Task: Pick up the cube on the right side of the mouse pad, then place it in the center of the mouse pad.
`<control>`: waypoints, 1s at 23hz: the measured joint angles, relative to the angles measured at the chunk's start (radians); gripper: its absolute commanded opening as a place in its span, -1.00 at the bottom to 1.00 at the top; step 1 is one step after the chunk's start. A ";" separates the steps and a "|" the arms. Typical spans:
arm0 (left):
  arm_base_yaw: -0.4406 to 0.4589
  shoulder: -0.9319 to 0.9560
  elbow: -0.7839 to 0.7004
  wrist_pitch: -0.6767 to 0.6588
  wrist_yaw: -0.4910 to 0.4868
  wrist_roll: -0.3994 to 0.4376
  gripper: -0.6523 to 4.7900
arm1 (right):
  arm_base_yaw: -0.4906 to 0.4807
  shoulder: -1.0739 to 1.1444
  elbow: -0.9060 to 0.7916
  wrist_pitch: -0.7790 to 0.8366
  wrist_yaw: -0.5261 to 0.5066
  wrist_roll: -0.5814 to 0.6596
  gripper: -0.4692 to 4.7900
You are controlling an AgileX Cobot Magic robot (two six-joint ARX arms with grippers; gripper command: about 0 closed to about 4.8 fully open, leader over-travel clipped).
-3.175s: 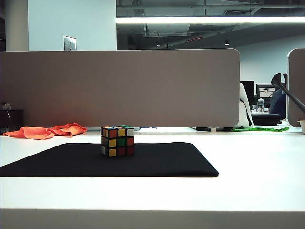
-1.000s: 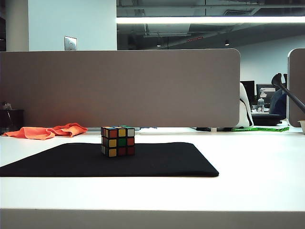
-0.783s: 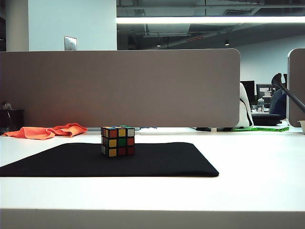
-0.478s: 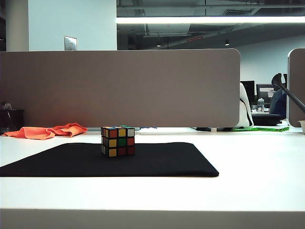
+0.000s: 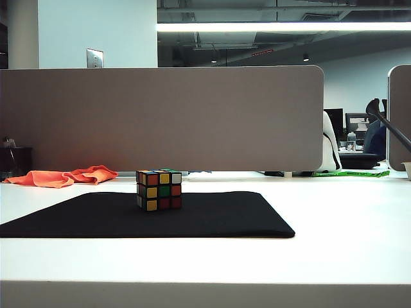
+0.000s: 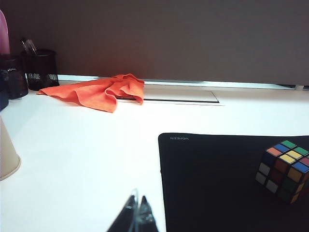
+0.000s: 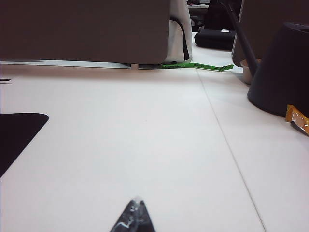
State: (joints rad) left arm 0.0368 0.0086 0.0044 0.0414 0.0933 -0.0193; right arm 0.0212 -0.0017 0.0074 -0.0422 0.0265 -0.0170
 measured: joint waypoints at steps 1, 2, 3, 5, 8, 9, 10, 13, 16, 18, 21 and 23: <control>0.000 0.000 0.000 0.000 0.000 0.000 -0.78 | 0.000 0.000 0.000 0.000 0.000 0.008 -0.84; 0.000 0.000 0.000 0.000 0.000 0.000 -0.78 | 0.000 0.000 0.000 0.000 0.000 0.009 -0.84; 0.000 0.000 0.000 0.000 0.000 -0.007 -0.78 | 0.000 0.000 0.000 0.000 0.000 0.011 -0.84; 0.000 0.000 0.000 0.000 0.000 -0.018 -0.78 | 0.000 0.000 0.000 0.000 0.000 0.012 -0.84; 0.000 0.000 0.000 0.000 0.000 -0.020 -0.78 | 0.000 0.000 0.000 0.000 0.000 0.012 -0.84; 0.000 0.000 0.000 0.000 0.000 -0.020 -0.78 | 0.000 0.000 0.000 0.000 0.000 0.012 -0.84; 0.000 0.000 0.000 0.000 0.000 -0.020 -0.78 | 0.000 0.000 0.000 0.000 0.000 0.012 -0.84; 0.000 0.000 0.000 0.000 0.000 -0.033 -0.78 | 0.000 0.000 0.000 0.000 0.000 0.012 -0.84; 0.000 0.000 0.000 0.000 0.000 -0.043 -0.78 | 0.000 0.000 0.000 0.000 0.000 0.012 -0.84; 0.000 0.000 0.000 0.000 0.000 -0.046 -0.78 | 0.000 0.000 0.000 0.000 0.000 0.012 -0.84; 0.000 0.000 0.000 0.000 0.000 -0.046 -0.78 | 0.000 0.000 0.000 0.000 0.000 0.012 -0.84; -0.002 0.000 0.000 0.000 0.000 -0.046 -0.78 | 0.000 0.000 0.000 0.000 0.000 0.012 -0.84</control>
State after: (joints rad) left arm 0.0345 0.0086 0.0044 0.0414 0.0933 -0.0650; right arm 0.0212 -0.0017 0.0074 -0.0422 0.0265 -0.0048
